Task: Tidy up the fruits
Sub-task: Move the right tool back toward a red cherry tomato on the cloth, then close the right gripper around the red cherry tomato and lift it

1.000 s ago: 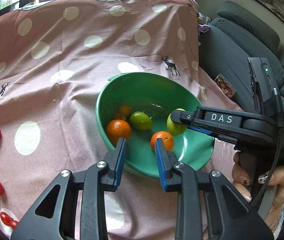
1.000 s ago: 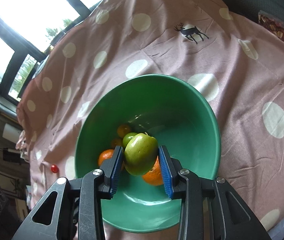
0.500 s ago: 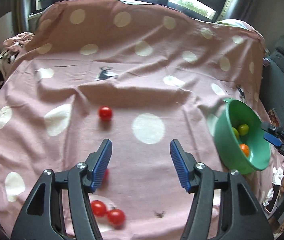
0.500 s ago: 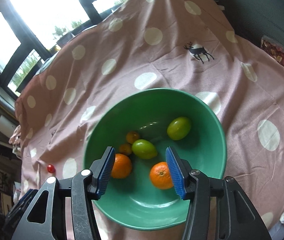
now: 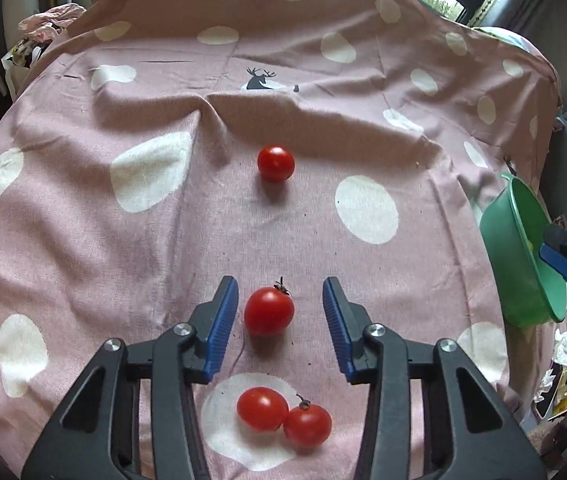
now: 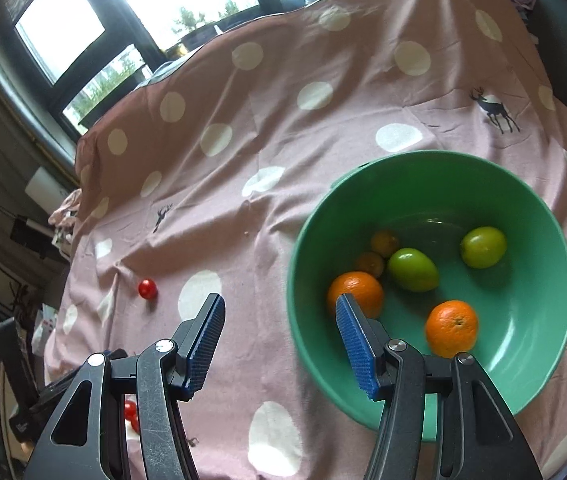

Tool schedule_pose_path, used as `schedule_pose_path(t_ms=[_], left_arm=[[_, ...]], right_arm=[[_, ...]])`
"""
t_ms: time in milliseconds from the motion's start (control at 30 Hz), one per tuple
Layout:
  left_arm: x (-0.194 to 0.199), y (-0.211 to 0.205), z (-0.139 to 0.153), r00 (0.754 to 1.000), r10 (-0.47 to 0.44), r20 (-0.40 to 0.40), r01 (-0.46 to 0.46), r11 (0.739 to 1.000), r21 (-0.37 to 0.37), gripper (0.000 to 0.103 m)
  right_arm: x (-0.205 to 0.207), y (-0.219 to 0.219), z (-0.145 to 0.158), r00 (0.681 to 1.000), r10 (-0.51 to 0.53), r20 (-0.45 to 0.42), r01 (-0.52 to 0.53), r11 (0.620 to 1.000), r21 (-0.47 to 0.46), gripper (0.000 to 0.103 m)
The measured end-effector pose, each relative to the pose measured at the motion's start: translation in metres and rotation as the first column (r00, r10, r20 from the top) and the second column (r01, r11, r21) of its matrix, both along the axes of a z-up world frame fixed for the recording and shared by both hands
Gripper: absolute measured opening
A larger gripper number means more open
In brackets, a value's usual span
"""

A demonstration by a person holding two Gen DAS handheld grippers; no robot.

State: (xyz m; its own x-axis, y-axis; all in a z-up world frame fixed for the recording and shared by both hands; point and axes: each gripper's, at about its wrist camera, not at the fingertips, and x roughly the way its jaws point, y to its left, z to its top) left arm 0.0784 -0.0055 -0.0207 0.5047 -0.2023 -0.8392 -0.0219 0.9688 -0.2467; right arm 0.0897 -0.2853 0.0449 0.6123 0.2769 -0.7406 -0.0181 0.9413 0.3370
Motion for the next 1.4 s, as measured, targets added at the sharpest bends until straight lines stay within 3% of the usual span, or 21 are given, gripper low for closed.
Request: schedule_pose_path(t_ms=[200, 400, 500, 633, 767, 967, 1100, 1167, 1400], left_arm=[[0.005, 0.007, -0.012, 0.998, 0.018, -0.06, -0.02, 0.999, -0.029, 0.028], [0.006, 0.009, -0.014, 0.997, 0.017, -0.076, -0.021, 0.999, -0.047, 0.027], [0.006, 0.008, -0.014, 0.997, 0.019, -0.077, -0.023, 0.998, -0.051, 0.027], [0.006, 0.011, -0.014, 0.996, 0.027, -0.083, -0.032, 0.997, -0.067, 0.026], [0.002, 0.018, -0.006, 0.997, 0.046, -0.061, -0.051, 0.995, -0.084, 0.026], [-0.003, 0.028, 0.001, 0.996, 0.073, -0.049, -0.078, 0.99, -0.115, 0.026], [-0.006, 0.035, 0.006, 0.995, 0.087, -0.038, -0.092, 0.986, -0.14, 0.026], [-0.008, 0.039, 0.008, 0.995, 0.098, -0.031, -0.101, 0.984, -0.149, 0.026], [-0.012, 0.043, 0.014, 0.994, 0.108, -0.019, -0.11, 0.98, -0.167, 0.026]], right_arm=[[0.011, 0.042, -0.008, 0.993, 0.112, -0.043, -0.112, 0.994, 0.011, 0.059], [0.037, 0.106, -0.008, 0.971, 0.235, -0.05, -0.237, 0.971, -0.02, 0.059], [0.06, 0.141, -0.018, 0.949, 0.301, -0.091, -0.301, 0.954, 0.015, 0.059], [0.089, 0.184, -0.038, 0.921, 0.351, -0.166, -0.353, 0.936, 0.023, 0.046], [0.105, 0.212, -0.053, 0.91, 0.363, -0.2, -0.372, 0.928, -0.005, 0.042], [0.114, 0.229, -0.064, 0.916, 0.334, -0.222, -0.366, 0.922, -0.123, 0.038], [0.12, 0.226, -0.071, 0.917, 0.315, -0.243, -0.35, 0.929, -0.117, 0.037], [0.121, 0.226, -0.075, 0.919, 0.305, -0.25, -0.344, 0.93, -0.129, 0.031], [0.111, 0.215, -0.071, 0.931, 0.287, -0.228, -0.32, 0.939, -0.127, 0.03]])
